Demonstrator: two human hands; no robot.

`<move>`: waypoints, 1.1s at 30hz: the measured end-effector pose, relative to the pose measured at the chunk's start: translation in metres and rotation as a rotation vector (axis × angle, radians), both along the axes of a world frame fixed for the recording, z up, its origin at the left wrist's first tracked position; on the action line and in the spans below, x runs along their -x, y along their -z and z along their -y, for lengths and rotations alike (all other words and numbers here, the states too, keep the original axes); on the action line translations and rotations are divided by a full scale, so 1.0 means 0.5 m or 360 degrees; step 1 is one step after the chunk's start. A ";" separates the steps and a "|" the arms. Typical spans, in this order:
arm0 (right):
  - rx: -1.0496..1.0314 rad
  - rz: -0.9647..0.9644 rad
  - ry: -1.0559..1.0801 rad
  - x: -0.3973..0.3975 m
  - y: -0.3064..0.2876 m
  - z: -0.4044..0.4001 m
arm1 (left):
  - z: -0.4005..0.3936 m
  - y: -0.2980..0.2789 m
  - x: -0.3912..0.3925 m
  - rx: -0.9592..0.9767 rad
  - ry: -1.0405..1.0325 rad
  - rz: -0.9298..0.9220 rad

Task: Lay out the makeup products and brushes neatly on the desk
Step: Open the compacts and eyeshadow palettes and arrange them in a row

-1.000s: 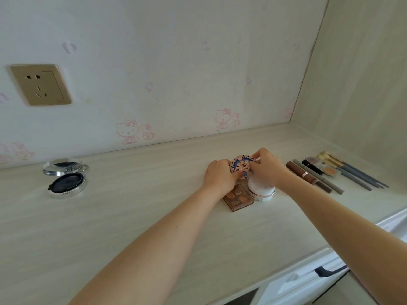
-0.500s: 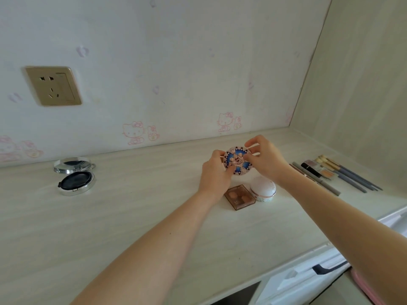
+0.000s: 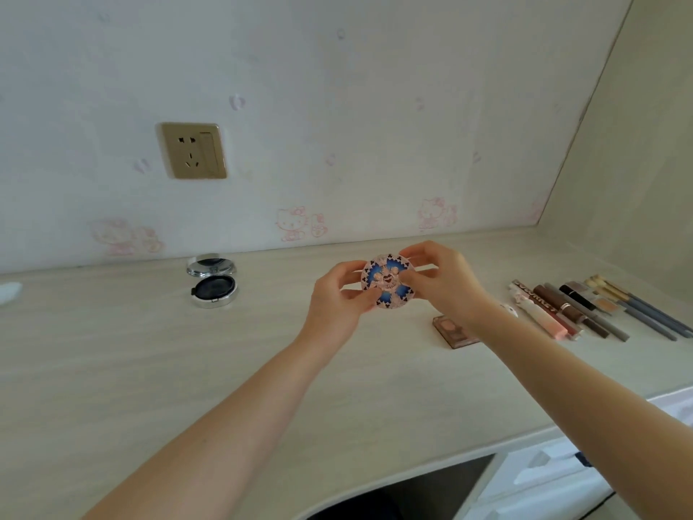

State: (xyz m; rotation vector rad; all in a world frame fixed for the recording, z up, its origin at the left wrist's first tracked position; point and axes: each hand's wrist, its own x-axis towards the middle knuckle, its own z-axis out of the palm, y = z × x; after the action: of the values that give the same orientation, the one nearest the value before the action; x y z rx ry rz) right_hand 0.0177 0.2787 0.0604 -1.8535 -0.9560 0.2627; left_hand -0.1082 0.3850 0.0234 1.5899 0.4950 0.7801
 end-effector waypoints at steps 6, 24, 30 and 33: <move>0.0026 -0.0099 -0.0123 0.098 0.027 -0.028 | -0.025 0.002 0.127 0.0162 -0.0021 -0.0017; 0.0144 0.0013 -0.0608 0.274 0.078 -0.081 | -0.080 0.040 0.316 0.0863 -0.0149 0.0154; 0.0185 0.0056 -0.0643 0.273 0.091 -0.085 | -0.074 0.043 0.316 0.0908 -0.0032 0.0245; 0.0166 0.0074 -0.0634 0.281 0.089 -0.086 | -0.076 0.044 0.320 0.0893 0.0059 0.0284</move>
State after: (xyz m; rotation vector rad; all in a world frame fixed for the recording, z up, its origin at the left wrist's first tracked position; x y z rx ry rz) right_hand -0.1226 0.3216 0.0160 -1.7554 -1.3649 0.5204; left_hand -0.2679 0.4227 0.0012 0.9981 0.4991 0.6728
